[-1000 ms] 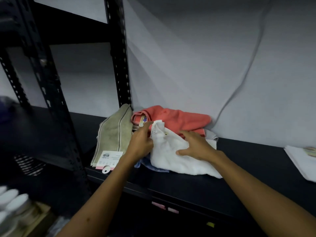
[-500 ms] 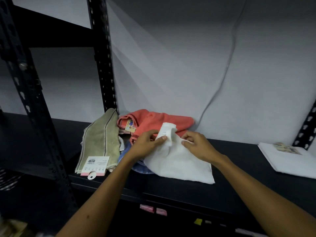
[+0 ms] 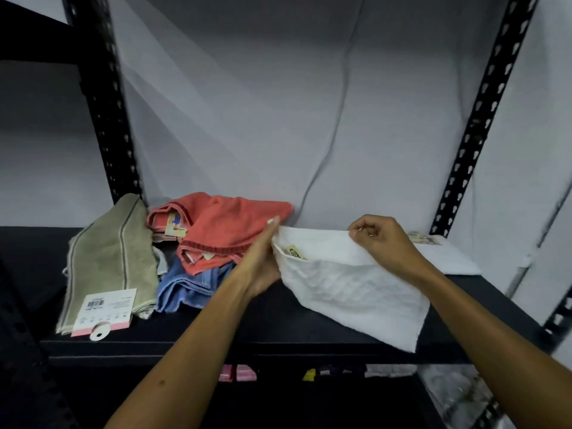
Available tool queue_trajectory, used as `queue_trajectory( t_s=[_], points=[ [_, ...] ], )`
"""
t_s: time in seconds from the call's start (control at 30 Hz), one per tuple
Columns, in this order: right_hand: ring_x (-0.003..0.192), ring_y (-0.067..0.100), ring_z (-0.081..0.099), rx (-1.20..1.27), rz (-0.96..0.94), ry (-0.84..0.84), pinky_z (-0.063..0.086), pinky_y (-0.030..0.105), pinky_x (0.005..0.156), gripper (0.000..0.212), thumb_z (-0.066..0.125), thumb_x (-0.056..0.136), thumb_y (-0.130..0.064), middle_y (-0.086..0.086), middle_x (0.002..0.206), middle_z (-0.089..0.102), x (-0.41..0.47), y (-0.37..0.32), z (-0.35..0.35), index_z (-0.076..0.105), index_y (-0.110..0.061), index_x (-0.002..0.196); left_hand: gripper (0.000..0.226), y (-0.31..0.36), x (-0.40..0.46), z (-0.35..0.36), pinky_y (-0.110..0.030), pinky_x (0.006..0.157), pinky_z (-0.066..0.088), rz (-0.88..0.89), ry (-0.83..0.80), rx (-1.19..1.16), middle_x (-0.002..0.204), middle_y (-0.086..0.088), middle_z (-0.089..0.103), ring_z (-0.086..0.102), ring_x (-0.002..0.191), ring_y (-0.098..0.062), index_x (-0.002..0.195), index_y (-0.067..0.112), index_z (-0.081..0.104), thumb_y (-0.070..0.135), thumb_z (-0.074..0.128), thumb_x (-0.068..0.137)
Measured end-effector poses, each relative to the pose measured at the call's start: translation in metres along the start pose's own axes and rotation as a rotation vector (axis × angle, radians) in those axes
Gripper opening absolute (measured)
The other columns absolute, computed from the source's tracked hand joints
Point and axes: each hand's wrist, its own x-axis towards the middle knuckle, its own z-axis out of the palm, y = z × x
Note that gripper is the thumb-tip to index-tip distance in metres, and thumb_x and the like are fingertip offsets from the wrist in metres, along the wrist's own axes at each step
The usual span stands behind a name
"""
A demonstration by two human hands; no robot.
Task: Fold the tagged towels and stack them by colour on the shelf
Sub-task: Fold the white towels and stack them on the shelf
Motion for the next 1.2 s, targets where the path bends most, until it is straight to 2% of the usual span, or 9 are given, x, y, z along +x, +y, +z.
queue_trajectory(
  t_s=[0.17, 0.4, 0.47, 0.53, 0.6, 0.77, 0.93, 1.07, 1.2],
  points=[
    [0.086, 0.035, 0.065, -0.031, 0.055, 0.021, 0.054, 0.046, 0.081, 0.012, 0.06, 0.096, -0.02, 0.017, 0.088, 0.069, -0.013, 0.003, -0.022, 0.069, -0.017, 0.089, 0.035, -0.01, 0.005, 0.002, -0.042, 0.077, 0.057, 0.028, 0.071, 0.27, 0.108, -0.019, 0.068, 0.066, 0.093, -0.031, 0.115, 0.003, 0.064, -0.01, 0.05, 0.086],
    [0.068, 0.011, 0.053, -0.233, 0.17, 0.066, 0.037, 0.02, 0.059, 0.016, 0.058, 0.096, -0.015, -0.005, 0.072, 0.06, -0.004, 0.055, -0.032, 0.065, -0.021, 0.082, 0.031, -0.012, 0.022, -0.018, -0.037, 0.073, 0.06, -0.099, 0.16, 0.472, 0.102, -0.013, 0.07, 0.069, 0.084, -0.022, 0.116, 0.011, 0.063, -0.006, 0.054, 0.091],
    [0.08, 0.015, 0.059, -0.327, 0.19, 0.07, 0.039, 0.023, 0.064, 0.016, 0.056, 0.095, -0.016, -0.006, 0.082, 0.064, 0.0, 0.073, -0.026, 0.065, -0.024, 0.084, 0.034, -0.02, 0.027, -0.02, -0.032, 0.065, 0.059, -0.025, 0.243, 0.551, 0.103, -0.016, 0.064, 0.065, 0.076, -0.021, 0.119, 0.017, 0.058, -0.002, 0.06, 0.092],
    [0.093, 0.021, 0.061, -0.486, 0.228, 0.032, 0.045, 0.03, 0.073, 0.015, 0.054, 0.096, -0.018, -0.001, 0.099, 0.067, 0.002, 0.088, -0.017, 0.067, -0.022, 0.098, 0.032, -0.03, 0.03, -0.024, -0.027, 0.052, 0.053, 0.151, 0.353, 0.843, 0.094, -0.017, 0.063, 0.06, 0.065, -0.019, 0.112, 0.02, 0.055, 0.001, 0.066, 0.088],
    [0.107, 0.025, 0.058, -0.656, 0.196, -0.039, 0.048, 0.038, 0.087, 0.025, 0.055, 0.096, -0.018, 0.006, 0.12, 0.062, 0.001, 0.096, -0.006, 0.063, -0.019, 0.119, 0.025, -0.037, 0.032, -0.026, -0.031, 0.054, 0.053, 0.335, 0.377, 1.133, 0.085, -0.013, 0.067, 0.06, 0.061, -0.022, 0.101, 0.019, 0.056, 0.003, 0.068, 0.085],
    [0.113, 0.019, 0.054, -0.408, -0.111, -0.166, 0.043, 0.033, 0.097, 0.023, 0.065, 0.091, -0.022, -0.003, 0.119, 0.061, -0.011, 0.083, 0.028, 0.068, -0.021, 0.114, 0.038, -0.025, 0.021, -0.033, -0.027, 0.076, 0.052, 0.352, 0.076, 1.464, 0.096, -0.001, 0.068, 0.064, 0.084, -0.016, 0.093, 0.02, 0.073, -0.007, 0.055, 0.072],
    [0.113, 0.003, 0.049, -0.266, -0.13, -0.356, 0.039, 0.028, 0.1, 0.035, 0.068, 0.084, -0.053, -0.02, 0.117, 0.061, -0.023, 0.048, 0.057, 0.066, -0.035, 0.115, 0.044, -0.018, 0.011, -0.044, -0.018, 0.094, 0.044, 0.295, -0.2, 1.573, 0.115, 0.003, 0.064, 0.059, 0.106, -0.007, 0.114, 0.02, 0.072, 0.004, 0.068, 0.073],
    [0.114, 0.001, 0.052, -0.331, -0.105, -0.38, 0.04, 0.027, 0.1, 0.062, 0.064, 0.073, -0.071, -0.02, 0.122, 0.061, -0.021, 0.032, 0.068, 0.061, -0.036, 0.124, 0.026, -0.016, 0.013, -0.04, -0.017, 0.093, 0.042, 0.377, -0.12, 1.528, 0.118, -0.001, 0.064, 0.057, 0.112, -0.008, 0.107, 0.018, 0.076, 0.007, 0.072, 0.083],
    [0.082, 0.005, 0.063, -0.245, -0.149, -0.202, 0.053, 0.034, 0.074, 0.029, 0.065, 0.082, -0.049, -0.013, 0.09, 0.069, -0.008, 0.02, 0.062, 0.067, -0.029, 0.103, 0.012, -0.001, 0.022, -0.017, -0.027, 0.085, 0.052, 0.486, -0.036, 1.307, 0.099, 0.001, 0.073, 0.066, 0.095, -0.009, 0.097, 0.012, 0.076, 0.008, 0.071, 0.086]
  ],
)
